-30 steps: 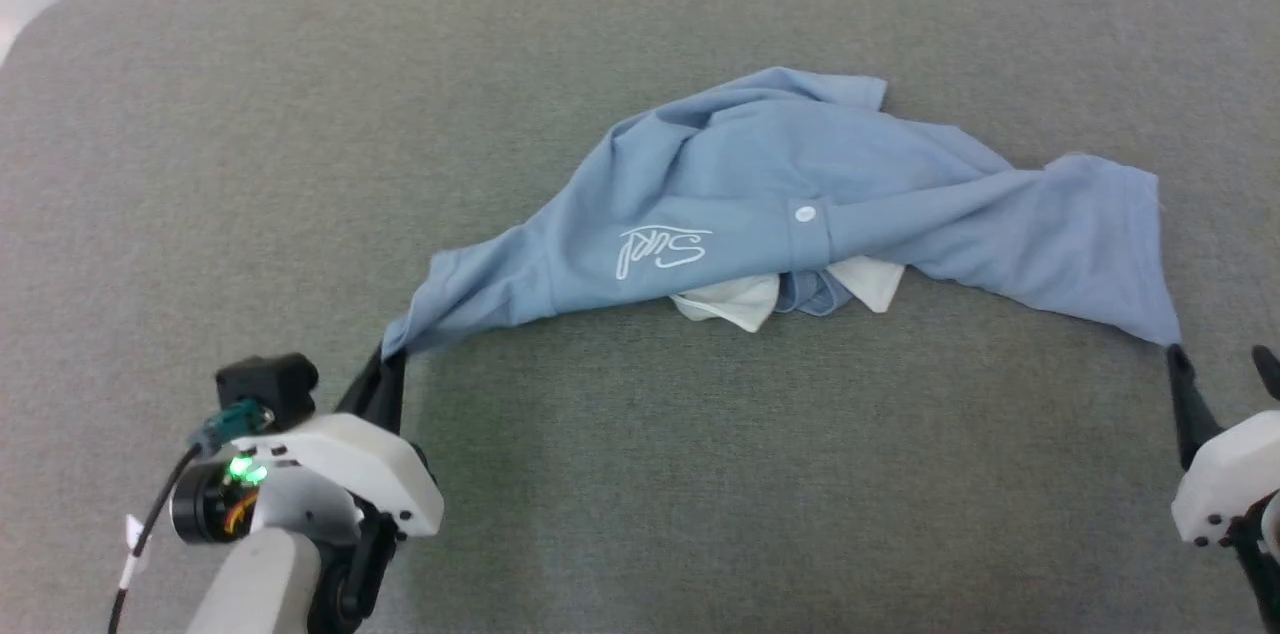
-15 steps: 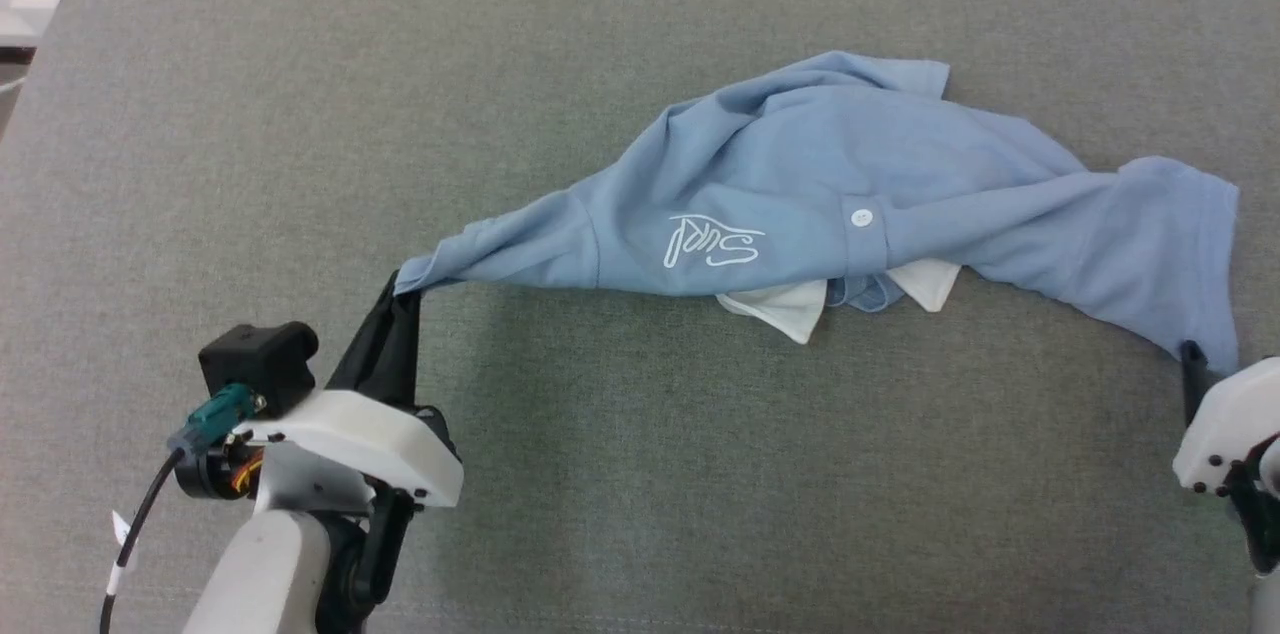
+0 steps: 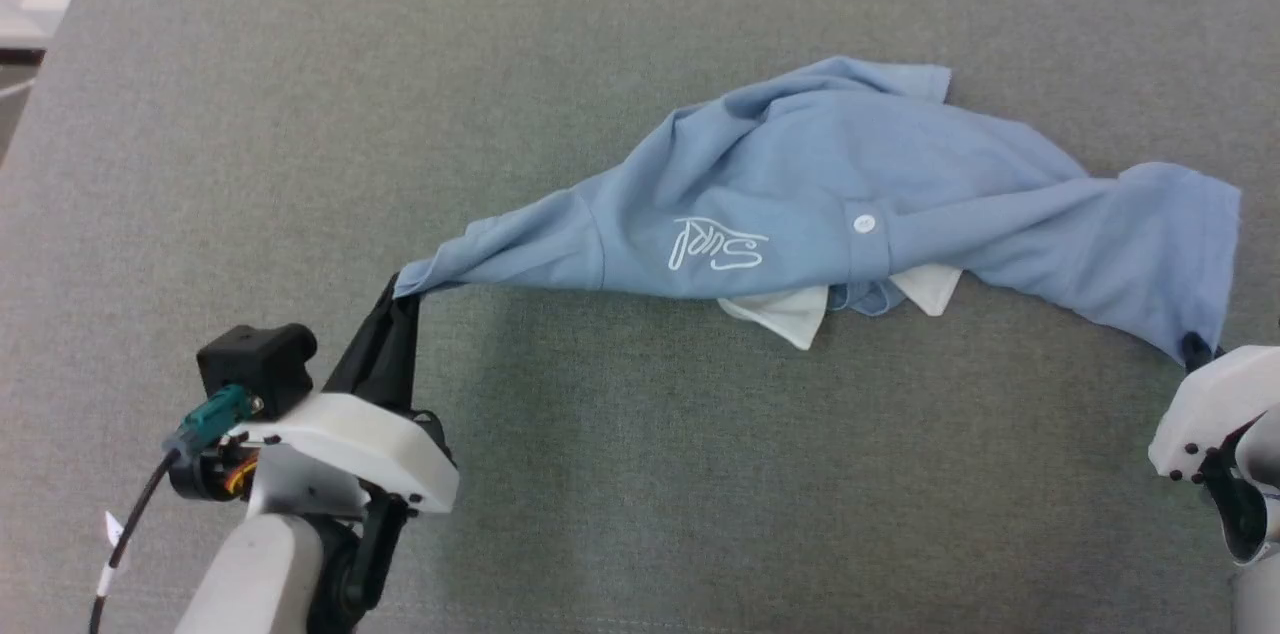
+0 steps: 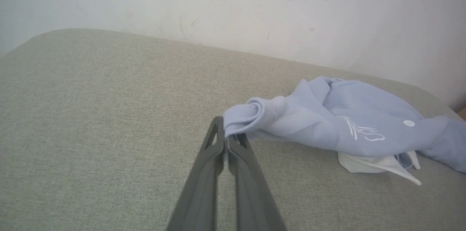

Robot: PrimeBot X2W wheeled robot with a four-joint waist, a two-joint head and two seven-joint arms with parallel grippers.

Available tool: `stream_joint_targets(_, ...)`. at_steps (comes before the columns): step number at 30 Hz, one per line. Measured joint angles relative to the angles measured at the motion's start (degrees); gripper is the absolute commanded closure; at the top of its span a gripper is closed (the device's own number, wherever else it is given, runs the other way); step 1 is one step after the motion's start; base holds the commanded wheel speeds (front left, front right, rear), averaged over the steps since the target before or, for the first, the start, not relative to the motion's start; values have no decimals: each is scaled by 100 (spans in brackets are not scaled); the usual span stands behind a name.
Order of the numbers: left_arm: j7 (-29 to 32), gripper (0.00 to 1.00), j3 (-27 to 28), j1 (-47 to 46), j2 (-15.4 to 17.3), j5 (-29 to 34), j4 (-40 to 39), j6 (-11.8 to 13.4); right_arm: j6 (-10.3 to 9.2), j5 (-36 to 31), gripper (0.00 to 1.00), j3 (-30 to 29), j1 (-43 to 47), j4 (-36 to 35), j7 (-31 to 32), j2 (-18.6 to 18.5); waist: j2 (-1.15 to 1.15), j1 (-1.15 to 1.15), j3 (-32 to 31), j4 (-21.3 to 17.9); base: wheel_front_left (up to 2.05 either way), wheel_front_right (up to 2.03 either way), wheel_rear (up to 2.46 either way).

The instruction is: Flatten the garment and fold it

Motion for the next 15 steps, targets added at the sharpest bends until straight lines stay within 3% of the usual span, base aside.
stream_joint_targets(5, 145, 100, 130, 41, 188, -147, -243, -49, 1, 788, 100, 535, 140, -902, 177, -242, 0, 0, -301, -82, 0, 0, 0)
stream_joint_targets(10, 414, 100, 397, 20, 508, -300, -756, -99, 1, 1566, 100, 884, 60, -2084, 740, -868, 0, -1, -644, -224, 0, 0, 0)
stream_joint_targets(15, 731, 100, 688, -243, 772, -533, -1252, -100, 1, 2190, 100, 923, -475, -2729, 1327, -1310, 0, -1, -966, -389, 0, 0, 0)
